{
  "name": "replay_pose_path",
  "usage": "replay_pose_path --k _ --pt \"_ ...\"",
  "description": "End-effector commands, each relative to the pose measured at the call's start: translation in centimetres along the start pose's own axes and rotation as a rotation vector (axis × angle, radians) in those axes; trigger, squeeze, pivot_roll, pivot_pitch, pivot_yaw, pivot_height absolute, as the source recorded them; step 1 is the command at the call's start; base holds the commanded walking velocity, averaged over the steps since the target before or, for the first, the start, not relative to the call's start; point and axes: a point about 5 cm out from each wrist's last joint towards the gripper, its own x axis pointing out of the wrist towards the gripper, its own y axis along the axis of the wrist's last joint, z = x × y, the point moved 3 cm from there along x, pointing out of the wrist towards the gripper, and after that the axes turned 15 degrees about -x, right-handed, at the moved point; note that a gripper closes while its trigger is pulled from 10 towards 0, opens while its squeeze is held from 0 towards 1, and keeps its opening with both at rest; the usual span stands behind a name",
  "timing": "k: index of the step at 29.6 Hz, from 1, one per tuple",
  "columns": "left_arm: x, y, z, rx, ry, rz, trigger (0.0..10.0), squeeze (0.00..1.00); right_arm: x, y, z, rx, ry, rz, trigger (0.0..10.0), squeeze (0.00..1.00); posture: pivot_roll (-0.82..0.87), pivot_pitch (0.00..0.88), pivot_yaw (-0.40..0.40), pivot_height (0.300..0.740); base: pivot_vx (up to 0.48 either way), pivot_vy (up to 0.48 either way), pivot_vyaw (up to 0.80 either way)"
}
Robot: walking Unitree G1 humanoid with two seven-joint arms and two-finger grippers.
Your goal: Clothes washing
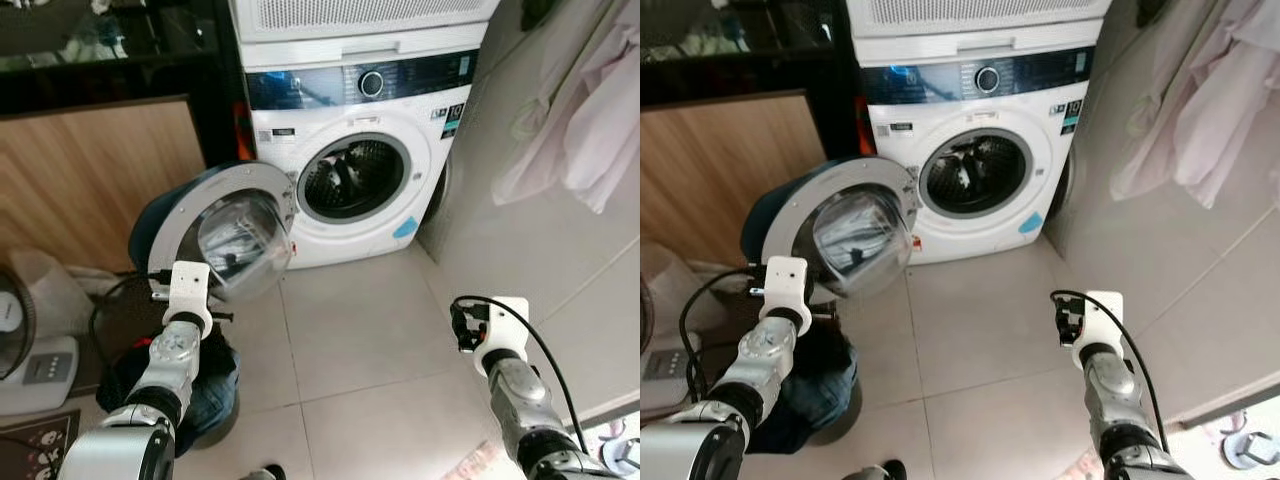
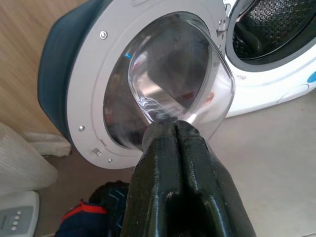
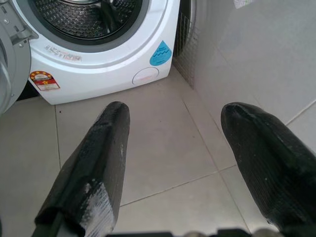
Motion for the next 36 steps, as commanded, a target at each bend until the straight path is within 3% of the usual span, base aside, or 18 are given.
replay_pose_path --k 1,11,16,36 --pt "-0.19 -0.44 -0.33 -0.004 0.006 -0.017 10.0 0.00 -0.10 -0.24 0.19 0.014 -0.006 -0.005 10.0 0.00 0.04 0.108 -0.019 0.740 0.000 0.000 0.00" --pt "-0.21 -0.59 -0.38 -0.001 0.007 -0.027 10.0 0.00 -0.05 -0.13 -0.34 -0.047 0.020 -0.003 10.0 0.00 0.03 0.093 -0.016 0.740 0.134 0.000 0.21" --pt "-0.21 -0.62 -0.38 0.000 0.007 -0.029 10.0 0.00 -0.04 -0.10 -0.02 0.000 0.000 -0.002 10.0 0.00 0.03 0.093 -0.016 0.740 0.277 0.000 0.48" --pt "-0.17 -0.51 -0.47 0.006 0.015 -0.026 10.0 0.00 -0.13 -0.28 0.04 -0.043 0.004 -0.007 10.0 0.00 0.04 0.111 -0.016 0.740 0.265 0.000 0.08"
